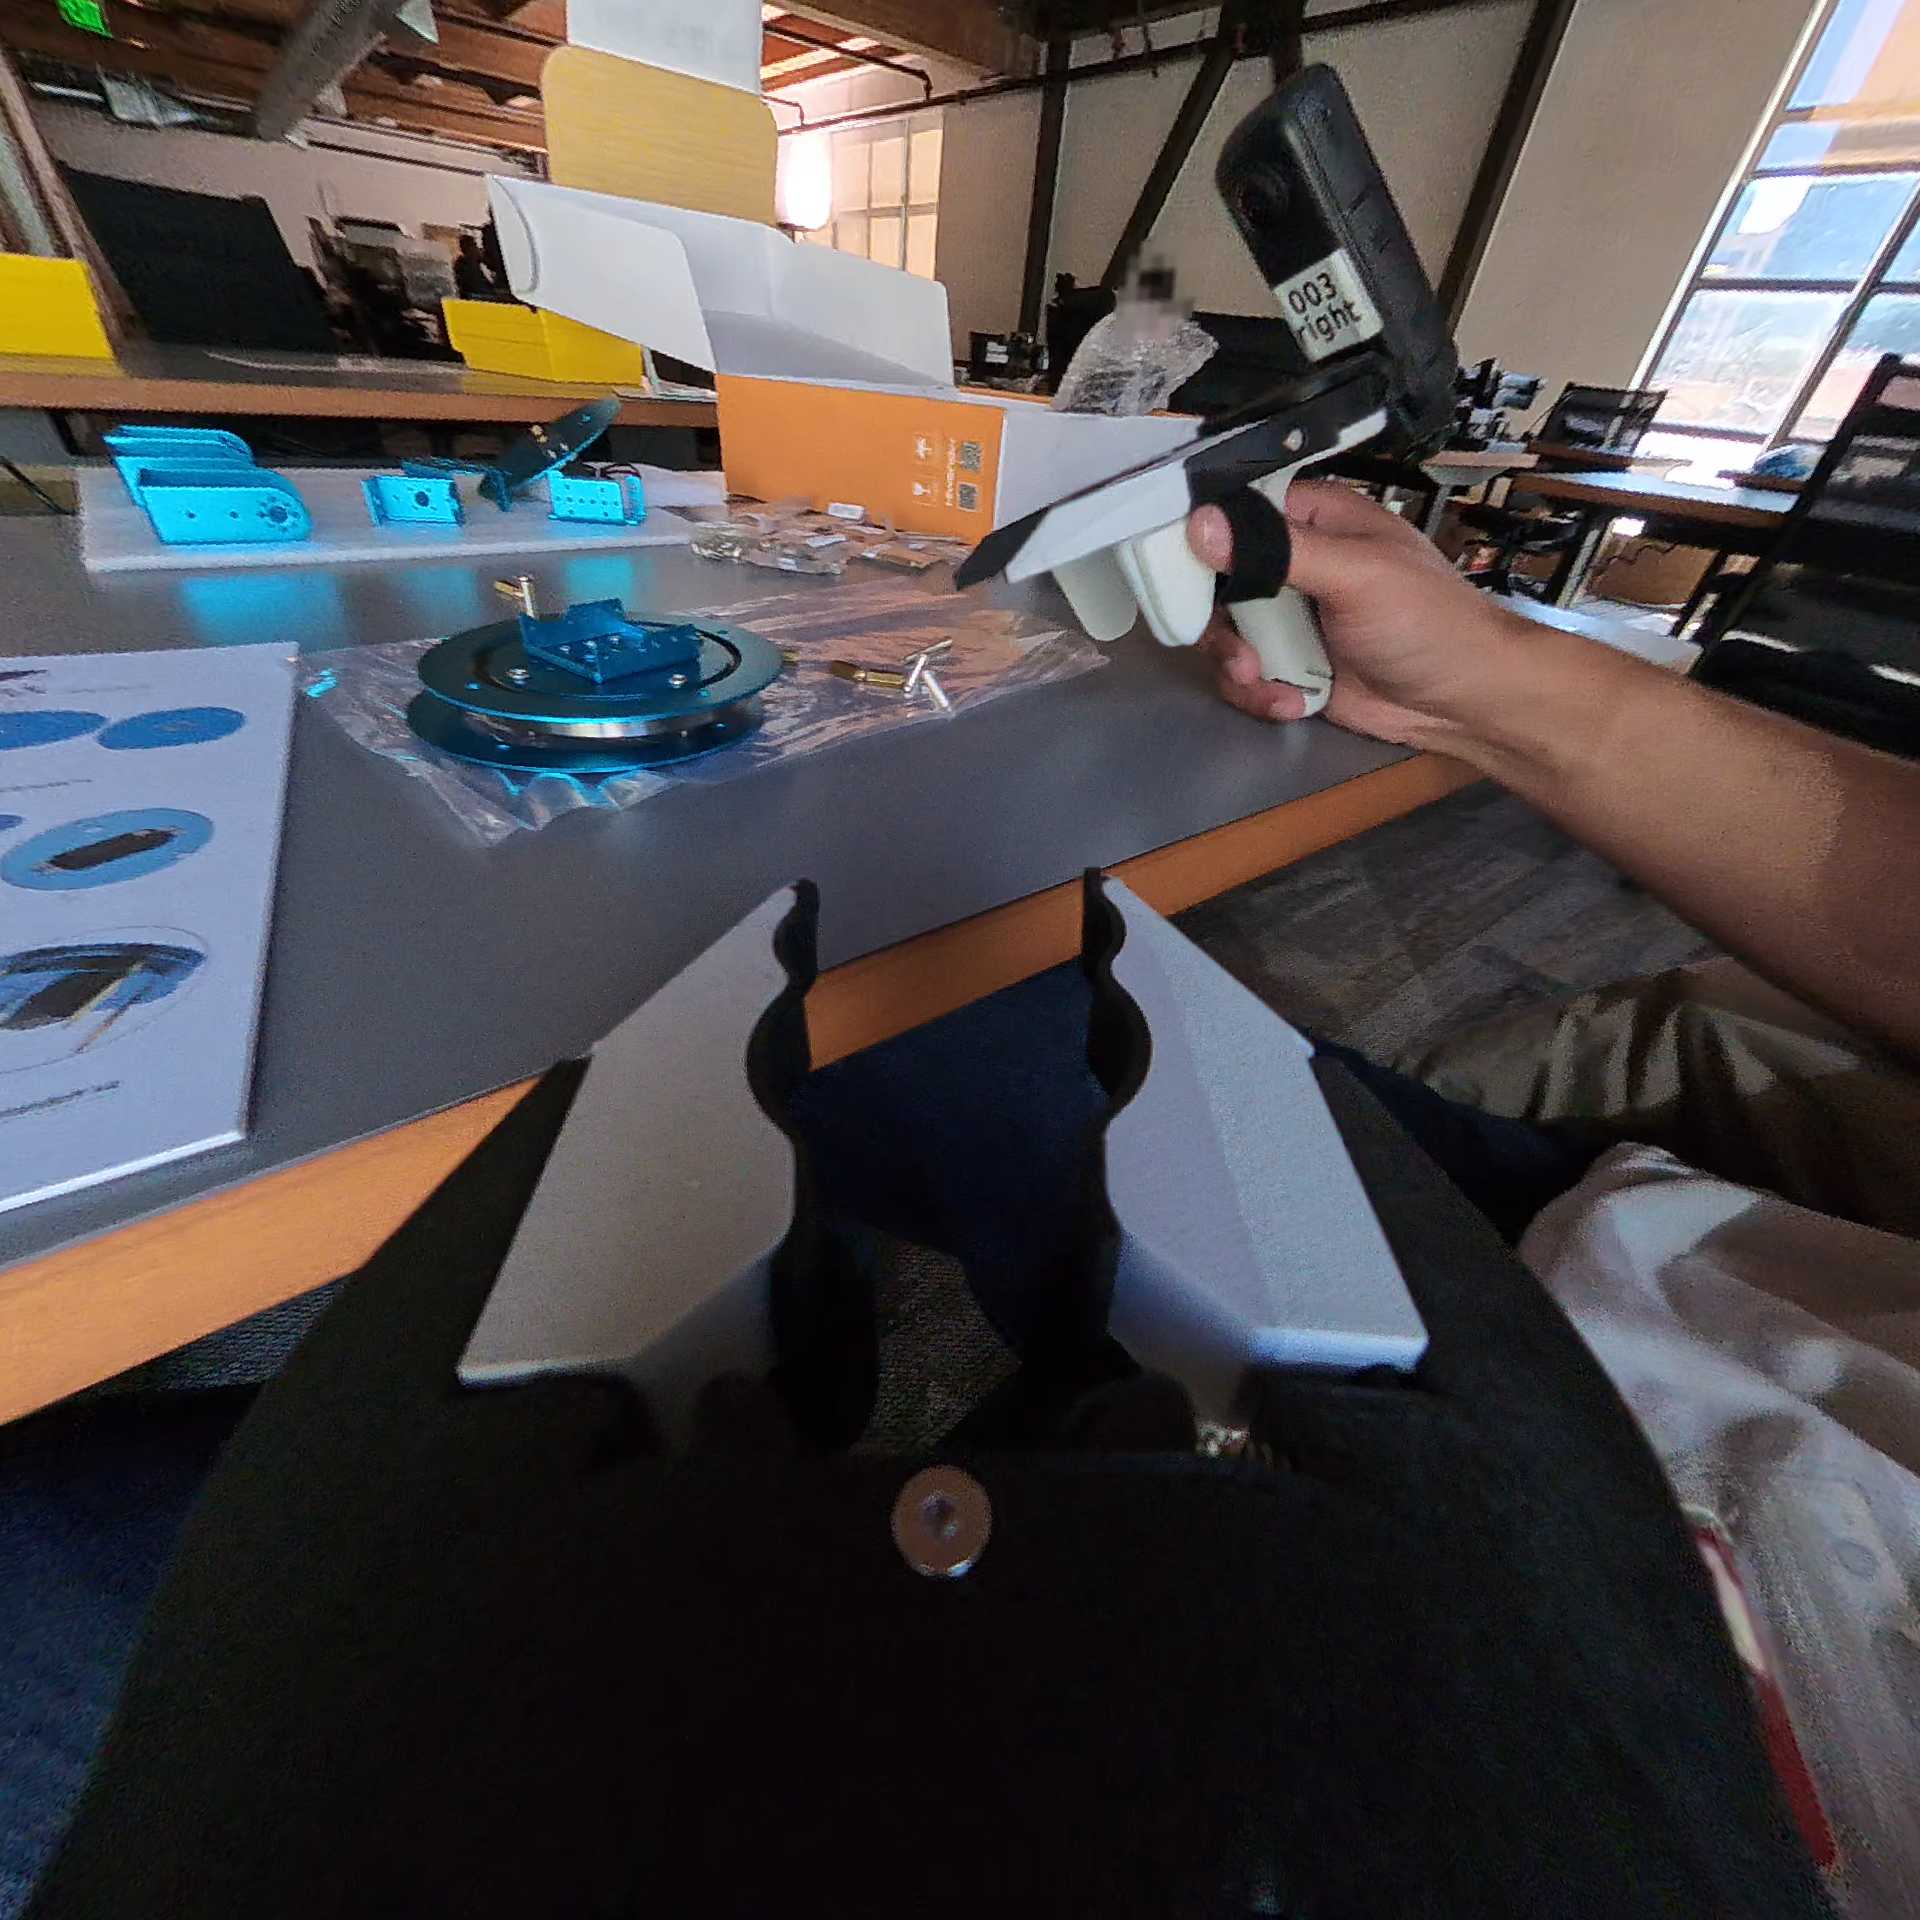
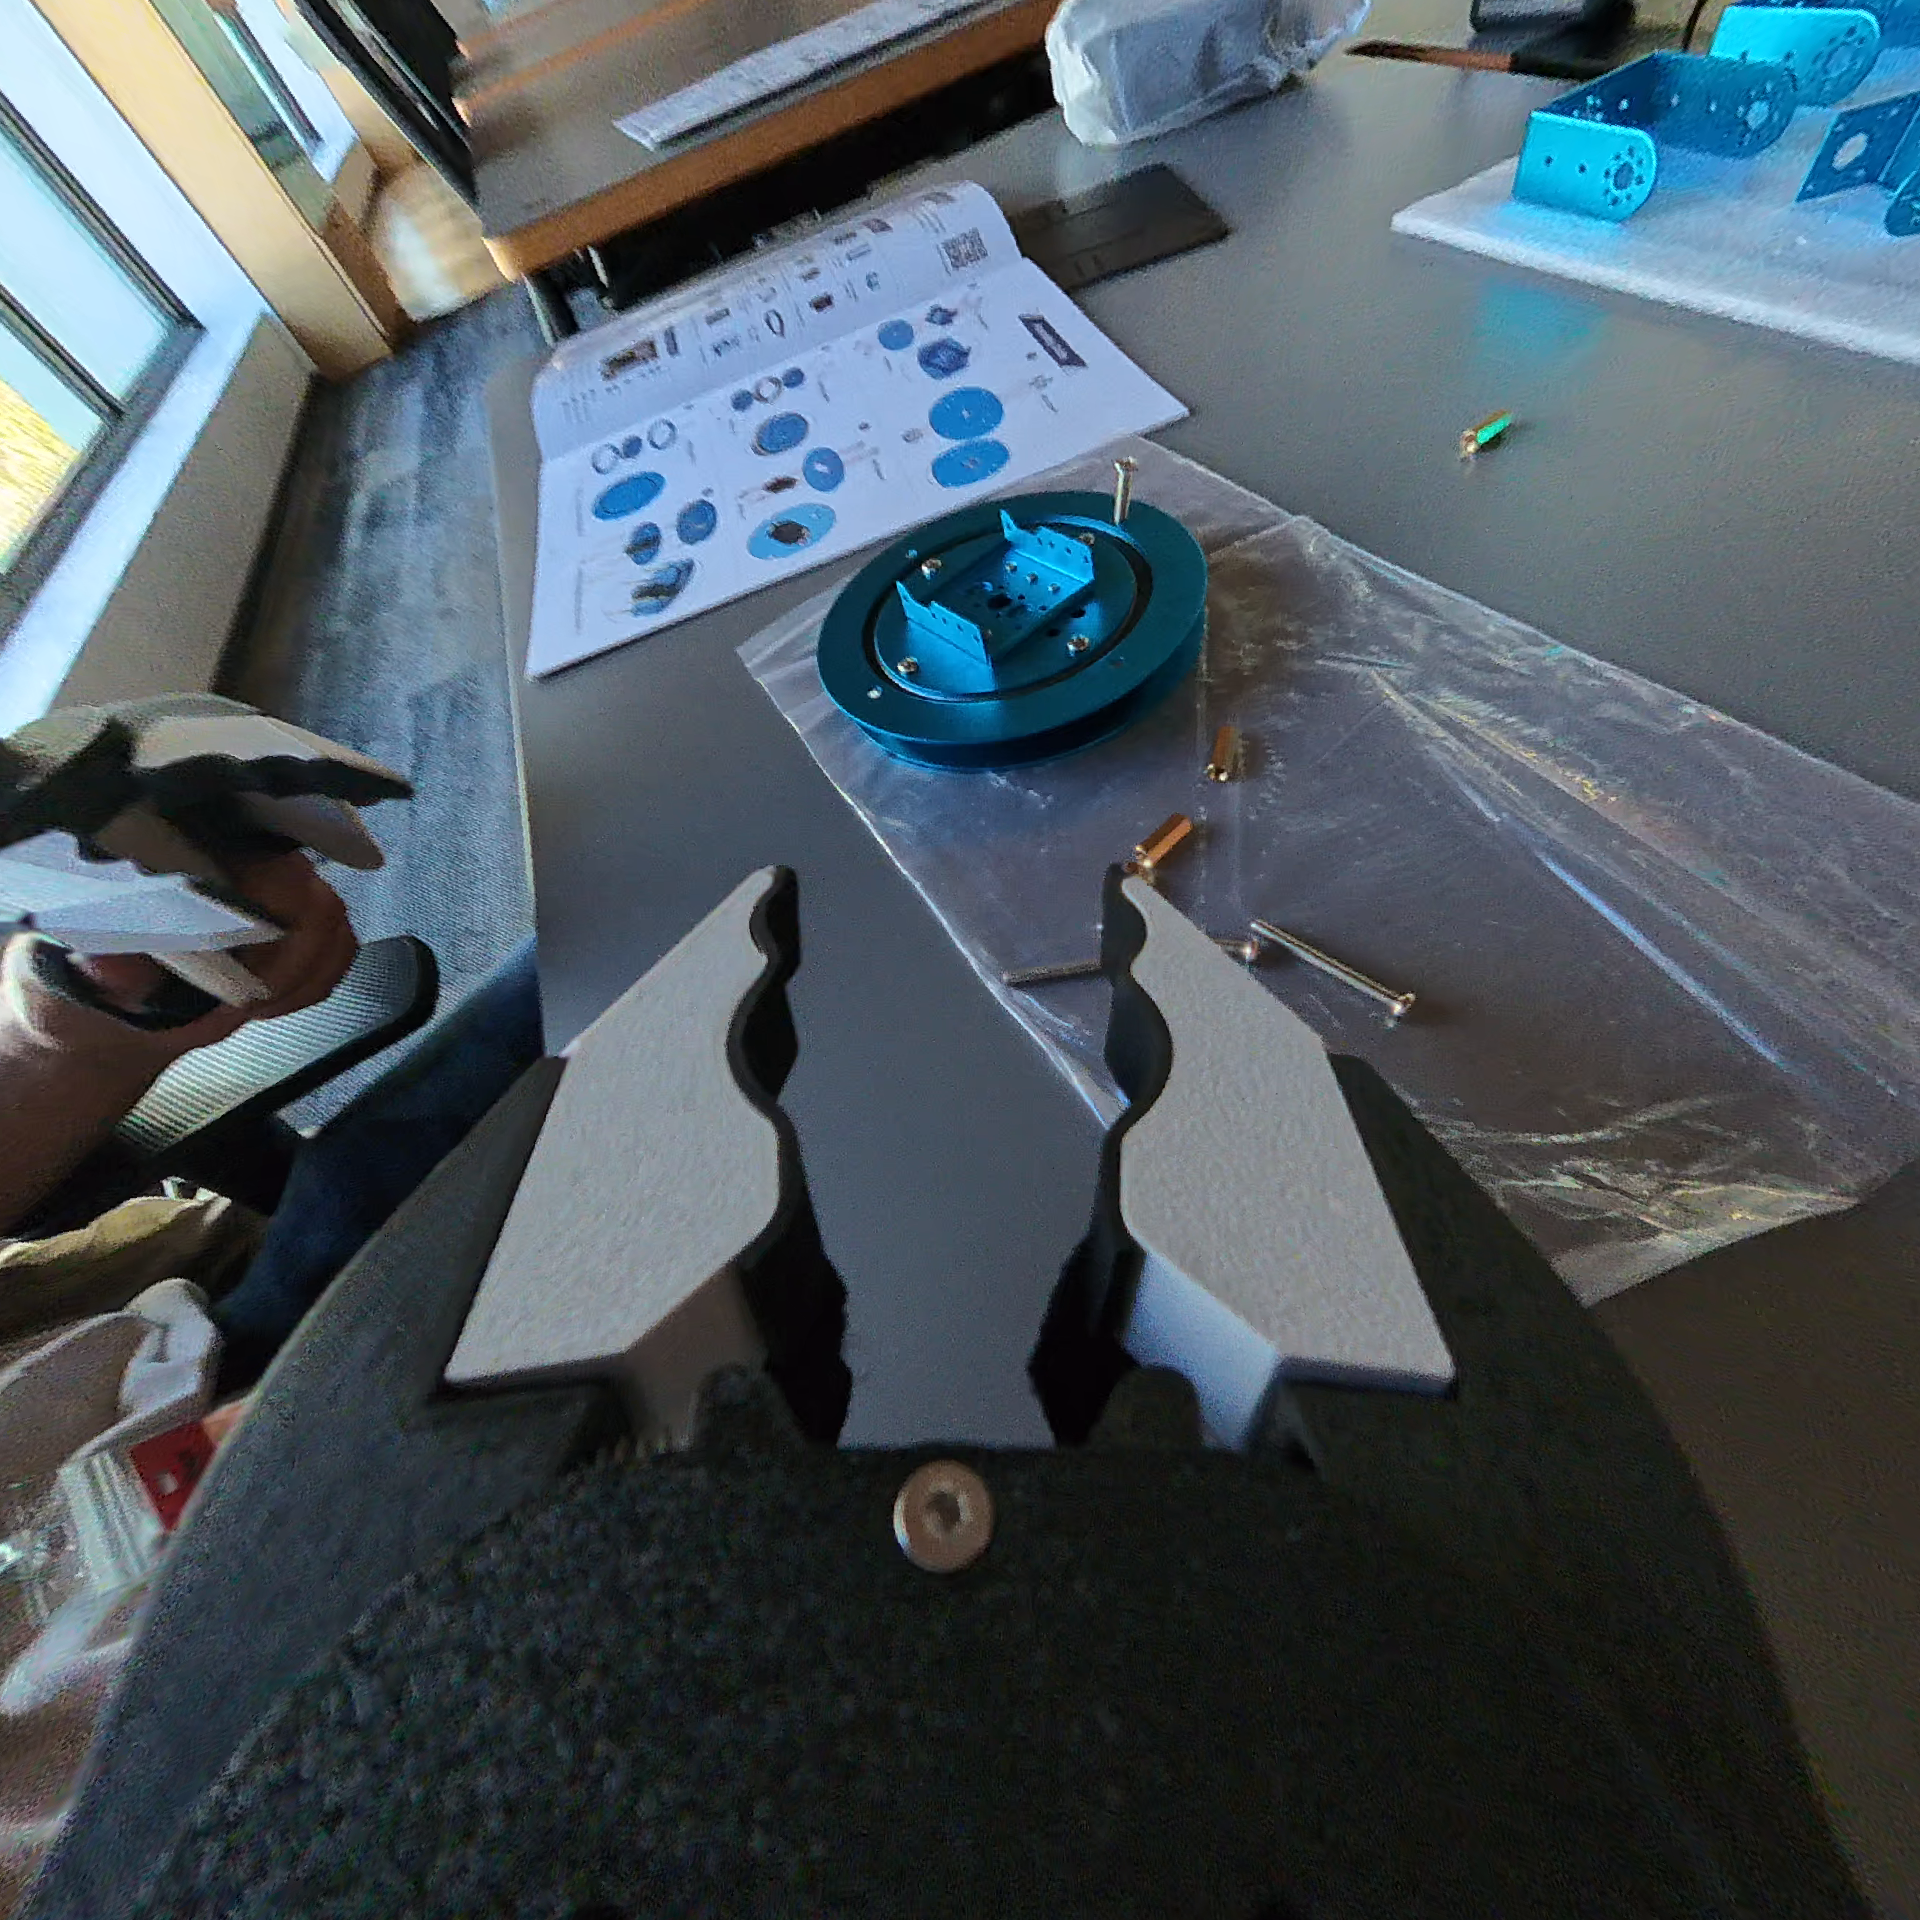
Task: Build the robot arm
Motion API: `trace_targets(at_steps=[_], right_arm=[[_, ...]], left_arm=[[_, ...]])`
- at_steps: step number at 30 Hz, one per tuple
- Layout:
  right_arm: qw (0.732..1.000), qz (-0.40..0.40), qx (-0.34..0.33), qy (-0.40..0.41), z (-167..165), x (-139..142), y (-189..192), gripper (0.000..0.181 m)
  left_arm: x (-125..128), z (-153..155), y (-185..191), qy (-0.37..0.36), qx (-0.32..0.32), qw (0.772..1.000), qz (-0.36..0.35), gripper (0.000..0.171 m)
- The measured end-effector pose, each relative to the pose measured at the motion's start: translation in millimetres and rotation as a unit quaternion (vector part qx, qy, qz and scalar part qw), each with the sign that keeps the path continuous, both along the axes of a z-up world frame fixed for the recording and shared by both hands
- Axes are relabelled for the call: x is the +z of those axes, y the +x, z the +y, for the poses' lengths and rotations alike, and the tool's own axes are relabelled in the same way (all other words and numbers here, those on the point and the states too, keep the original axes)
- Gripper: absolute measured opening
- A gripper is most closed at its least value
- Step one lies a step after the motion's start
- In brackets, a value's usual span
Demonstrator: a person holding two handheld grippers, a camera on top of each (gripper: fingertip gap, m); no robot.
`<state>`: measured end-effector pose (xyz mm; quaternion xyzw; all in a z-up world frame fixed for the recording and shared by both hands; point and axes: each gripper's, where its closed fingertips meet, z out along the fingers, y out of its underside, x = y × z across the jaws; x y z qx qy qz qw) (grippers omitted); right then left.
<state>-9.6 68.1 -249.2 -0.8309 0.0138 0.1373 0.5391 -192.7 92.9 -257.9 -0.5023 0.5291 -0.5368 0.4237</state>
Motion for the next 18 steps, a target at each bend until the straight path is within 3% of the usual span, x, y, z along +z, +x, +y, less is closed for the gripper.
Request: trace_targets(at_steps=[4,8,18], right_arm=[[0.999,0.038,0.004,0.035,-1.7,11.5,2.3,0.055],[0.998,0.014,0.001,0.054,0.4,16.9,3.4,0.051],[0.999,-0.014,-0.009,0.039,0.0,11.5,3.0,0.05]], left_arm=[[-0.5,9.2,-4.7,0.006,0.03,1.0,0.005,0.051],[-0.2,19.3,-12.9,-0.033,0.044,0.998,0.009,0.051],[1.5,60.8,-49.9,-0.038,0.124,0.992,0.007,0.051]])
